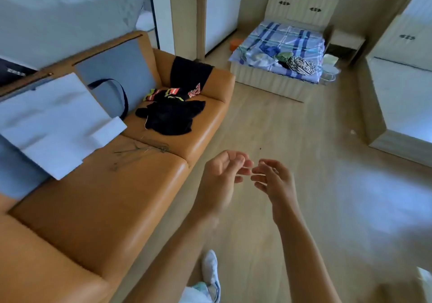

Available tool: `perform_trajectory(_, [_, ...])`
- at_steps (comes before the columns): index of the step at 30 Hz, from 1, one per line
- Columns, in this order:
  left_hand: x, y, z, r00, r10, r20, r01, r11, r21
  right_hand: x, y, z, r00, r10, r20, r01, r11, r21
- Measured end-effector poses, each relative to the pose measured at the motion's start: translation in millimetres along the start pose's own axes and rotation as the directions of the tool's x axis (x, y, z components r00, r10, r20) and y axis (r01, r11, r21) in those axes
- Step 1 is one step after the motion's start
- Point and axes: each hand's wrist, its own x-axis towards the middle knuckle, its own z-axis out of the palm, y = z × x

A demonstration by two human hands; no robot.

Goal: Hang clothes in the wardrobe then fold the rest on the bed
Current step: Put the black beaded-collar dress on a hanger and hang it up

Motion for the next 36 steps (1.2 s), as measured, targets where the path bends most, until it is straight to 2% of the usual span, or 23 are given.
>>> perform_trajectory(8, [174,8,19,0.998,0.008,-0.062,-0.012,0.998,-0.068,168,-47,41,0.997,-0.043,0.061,0.048,0.995,-0.088])
perform_trajectory(15, [303,3,13,0.993,-0.05,-0.103,0.039,0.994,-0.102,301,-61,83,0.995,0.011,0.096,-0.001,0.995,-0.101])
perform_trajectory(22, [447,-9,-5,0.962,-0.081,-0.26,0.05,0.991,-0.124,443,-82,155,0.971,0.048,0.236,-0.013,0.989,-0.148])
perform_trajectory(23, [483,-8,-9,0.946,-0.068,-0.317,0.027,0.991,-0.132,482,-92,177,0.956,0.041,0.291,0.01,0.985,-0.173])
perform_trajectory(25, [504,-1,-15,0.939,-0.086,-0.333,0.041,0.99,-0.138,505,-100,191,0.947,0.033,0.321,0.031,0.981,-0.192])
perform_trajectory(28, [561,5,-39,0.885,-0.077,-0.458,-0.001,0.986,-0.167,572,-120,253,0.889,0.074,0.453,0.019,0.98,-0.197])
perform_trajectory(32, [604,1,-80,0.793,-0.141,-0.592,0.032,0.981,-0.19,610,-117,326,0.82,0.157,0.55,-0.015,0.967,-0.254])
perform_trajectory(36, [654,-5,-124,0.733,-0.166,-0.66,0.038,0.978,-0.204,645,-109,397,0.731,0.191,0.656,0.048,0.943,-0.328])
